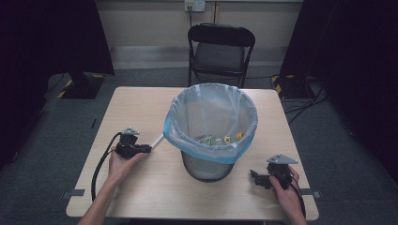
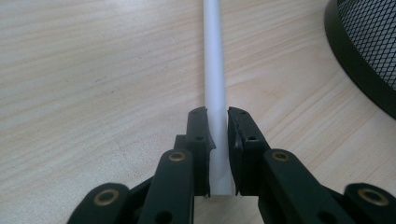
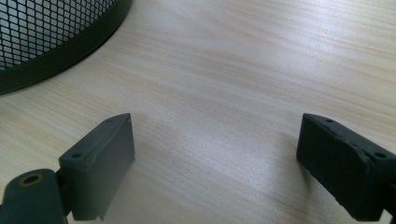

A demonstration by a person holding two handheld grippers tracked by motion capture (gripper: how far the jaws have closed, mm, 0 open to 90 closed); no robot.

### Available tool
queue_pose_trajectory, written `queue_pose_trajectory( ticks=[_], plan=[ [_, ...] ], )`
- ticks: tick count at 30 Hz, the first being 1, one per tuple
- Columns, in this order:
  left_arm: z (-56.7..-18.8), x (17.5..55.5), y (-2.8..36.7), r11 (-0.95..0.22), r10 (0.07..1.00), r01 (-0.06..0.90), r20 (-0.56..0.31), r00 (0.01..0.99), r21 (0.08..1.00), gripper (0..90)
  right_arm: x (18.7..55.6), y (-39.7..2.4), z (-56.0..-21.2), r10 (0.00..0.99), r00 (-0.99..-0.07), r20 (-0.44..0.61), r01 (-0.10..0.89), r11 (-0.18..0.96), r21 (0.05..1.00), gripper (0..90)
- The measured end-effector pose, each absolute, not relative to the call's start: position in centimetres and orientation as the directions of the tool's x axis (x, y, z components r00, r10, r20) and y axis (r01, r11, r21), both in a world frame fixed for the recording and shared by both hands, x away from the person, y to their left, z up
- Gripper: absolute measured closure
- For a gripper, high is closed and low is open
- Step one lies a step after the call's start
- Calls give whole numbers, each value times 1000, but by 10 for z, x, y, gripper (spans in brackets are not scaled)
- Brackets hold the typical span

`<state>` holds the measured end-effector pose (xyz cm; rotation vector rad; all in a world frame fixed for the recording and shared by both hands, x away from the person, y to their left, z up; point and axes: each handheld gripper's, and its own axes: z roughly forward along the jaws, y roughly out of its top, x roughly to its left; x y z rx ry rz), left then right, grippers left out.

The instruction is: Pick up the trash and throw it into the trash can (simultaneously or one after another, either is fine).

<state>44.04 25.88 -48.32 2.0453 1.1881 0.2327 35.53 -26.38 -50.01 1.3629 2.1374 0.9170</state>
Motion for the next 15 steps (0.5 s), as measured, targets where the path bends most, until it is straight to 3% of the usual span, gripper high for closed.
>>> queue_pose_trajectory(
  ticks=[15],
  plan=[
    [-467,436,269,-214,791,630,-246,560,746,796,355,-264,-500,909,-416,-15,616,293,731,104]
  ],
)
